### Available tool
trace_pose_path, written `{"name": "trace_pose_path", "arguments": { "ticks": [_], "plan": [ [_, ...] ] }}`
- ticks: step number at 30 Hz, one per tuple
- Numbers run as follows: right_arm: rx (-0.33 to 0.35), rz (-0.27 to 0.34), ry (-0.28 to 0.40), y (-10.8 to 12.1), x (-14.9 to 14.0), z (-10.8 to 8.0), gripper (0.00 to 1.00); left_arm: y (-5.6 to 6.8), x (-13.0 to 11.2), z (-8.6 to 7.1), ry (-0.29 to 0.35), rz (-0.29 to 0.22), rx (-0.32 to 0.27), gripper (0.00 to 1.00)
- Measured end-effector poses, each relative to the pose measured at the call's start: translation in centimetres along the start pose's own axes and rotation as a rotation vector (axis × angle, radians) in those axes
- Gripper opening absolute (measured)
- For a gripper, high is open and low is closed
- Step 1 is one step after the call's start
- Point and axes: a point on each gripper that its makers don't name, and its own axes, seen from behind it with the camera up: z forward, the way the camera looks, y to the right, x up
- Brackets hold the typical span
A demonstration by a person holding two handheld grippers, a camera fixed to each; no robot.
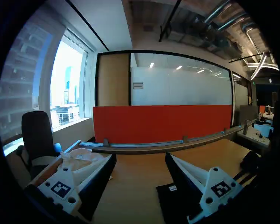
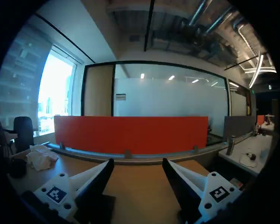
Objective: Fold towel
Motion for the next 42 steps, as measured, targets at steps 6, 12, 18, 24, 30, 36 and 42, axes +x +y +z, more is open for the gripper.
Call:
{"name": "trace_pose_path", "arguments": {
  "ticks": [6,12,18,24,30,36,42],
  "plan": [
    [0.054,-0.043,-0.025,-1.1,-0.8,-0.1,1.00,1.6,0.1,0.3,-0.025,0.026,-0.059,0.97],
    [0.165,-0.111,-0.082,-3.0,-1.5,-0.4,1.00,3.4,-0.6,0.5,-0.079,0.039,-0.156,0.97],
    [0.306,-0.177,-0.168,-5.5,-3.2,-1.2,1.00,5.0,-2.1,0.2,-0.155,0.054,-0.259,0.97],
    [0.425,-0.222,-0.233,-7.7,-4.5,-2.2,1.00,6.5,-3.8,-0.3,-0.221,0.093,-0.351,0.97],
    [0.481,-0.251,-0.279,-8.5,-6.0,-2.9,1.00,7.7,-5.2,-0.6,-0.254,0.153,-0.405,0.97],
    [0.519,-0.270,-0.329,-9.2,-8.4,-3.8,1.00,8.9,-7.4,-1.3,-0.289,0.196,-0.445,0.97],
    [0.537,-0.271,-0.375,-9.5,-11.1,-4.4,1.00,9.8,-10.4,-2.1,-0.331,0.220,-0.476,0.97]
  ]
}}
